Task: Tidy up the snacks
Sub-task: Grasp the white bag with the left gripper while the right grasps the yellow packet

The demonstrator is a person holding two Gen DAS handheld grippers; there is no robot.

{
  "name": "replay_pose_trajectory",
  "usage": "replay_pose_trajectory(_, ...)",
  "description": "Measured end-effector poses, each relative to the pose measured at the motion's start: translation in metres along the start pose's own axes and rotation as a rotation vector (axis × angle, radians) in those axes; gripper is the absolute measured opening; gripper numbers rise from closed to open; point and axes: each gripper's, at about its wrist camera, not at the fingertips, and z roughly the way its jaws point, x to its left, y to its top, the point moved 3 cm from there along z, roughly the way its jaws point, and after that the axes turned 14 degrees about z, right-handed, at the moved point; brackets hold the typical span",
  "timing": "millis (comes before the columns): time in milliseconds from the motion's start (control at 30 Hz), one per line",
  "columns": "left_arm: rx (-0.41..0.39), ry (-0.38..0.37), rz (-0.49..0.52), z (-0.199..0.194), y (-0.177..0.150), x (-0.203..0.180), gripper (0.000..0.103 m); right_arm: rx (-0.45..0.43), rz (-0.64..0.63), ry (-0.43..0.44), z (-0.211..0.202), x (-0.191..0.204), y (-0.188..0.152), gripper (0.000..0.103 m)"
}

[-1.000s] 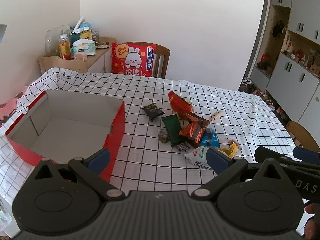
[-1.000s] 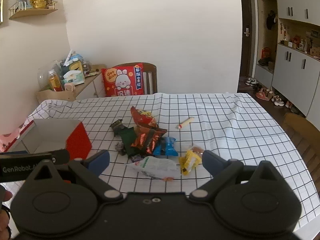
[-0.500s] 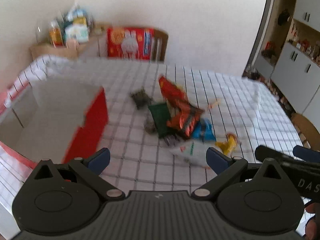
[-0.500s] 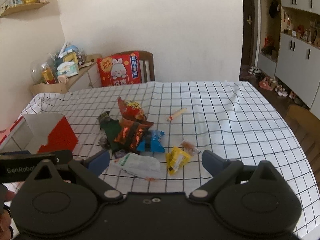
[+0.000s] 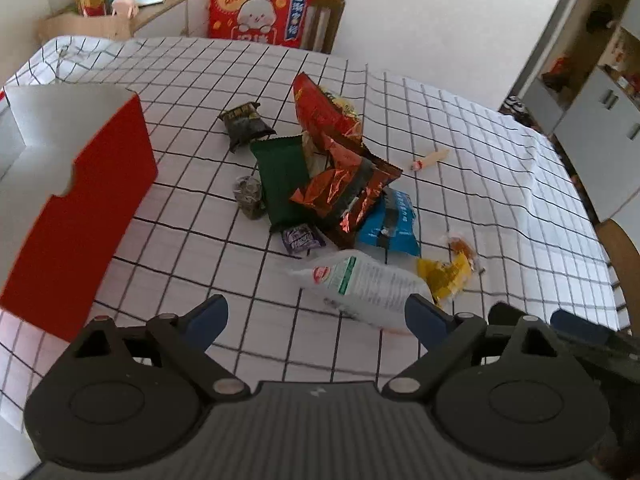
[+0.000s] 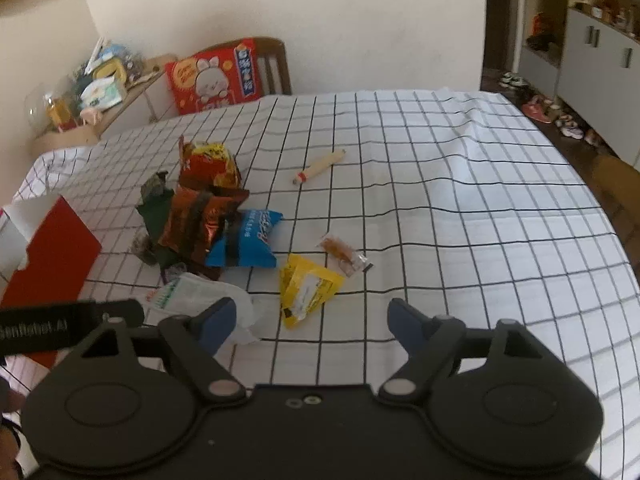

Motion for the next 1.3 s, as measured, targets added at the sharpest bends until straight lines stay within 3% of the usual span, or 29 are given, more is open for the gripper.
replay_pose_trajectory(67, 0.026, 0.011, -0.032, 0.013, 0.005, -0.001, 0.096, 0.017, 0.000, 0.002, 0.011, -0.004, 0.005, 0.080)
replay_pose_trajectory(167, 0.065, 0.007, -0.097, 0.031, 0.012, 0.000, 0.086, 0.048, 0.010, 0.022, 0.028, -0.008, 0.013, 0.078)
replay_pose_trajectory(300, 0.080, 0.001, -0.145, 0.046, 0.019, -0.001, 0.084, 0.071, 0.018, 0.023, 0.049, -0.009, 0.021, 0.075)
replay_pose_trajectory(433, 0.112, -0.032, -0.202, 0.061, 0.024, -0.001, 0.080, 0.102, 0.030, 0.039, 0.067, -0.010, 0.025, 0.068)
replay_pose_trajectory(667, 0.121, -0.065, -0.209, 0.073, 0.026, -0.009, 0.076, 0.177, 0.065, 0.067, 0.088, -0.010, 0.023, 0.053)
replay_pose_trajectory(933, 0.073, -0.106, -0.244, 0.070, 0.028, -0.006, 0.051, 0.190, 0.066, 0.098, 0.091, -0.007, 0.022, 0.030)
replay_pose_trajectory(1100, 0.054, -0.139, -0.236, 0.066, 0.027, -0.005, 0.027, 0.177, 0.037, 0.099, 0.087, -0.004, 0.020, 0.023)
replay_pose_trajectory(1300, 0.040, -0.177, -0.192, 0.057, 0.025, -0.003, 0.015, 0.157, 0.022, 0.097, 0.075, -0.003, 0.016, 0.019)
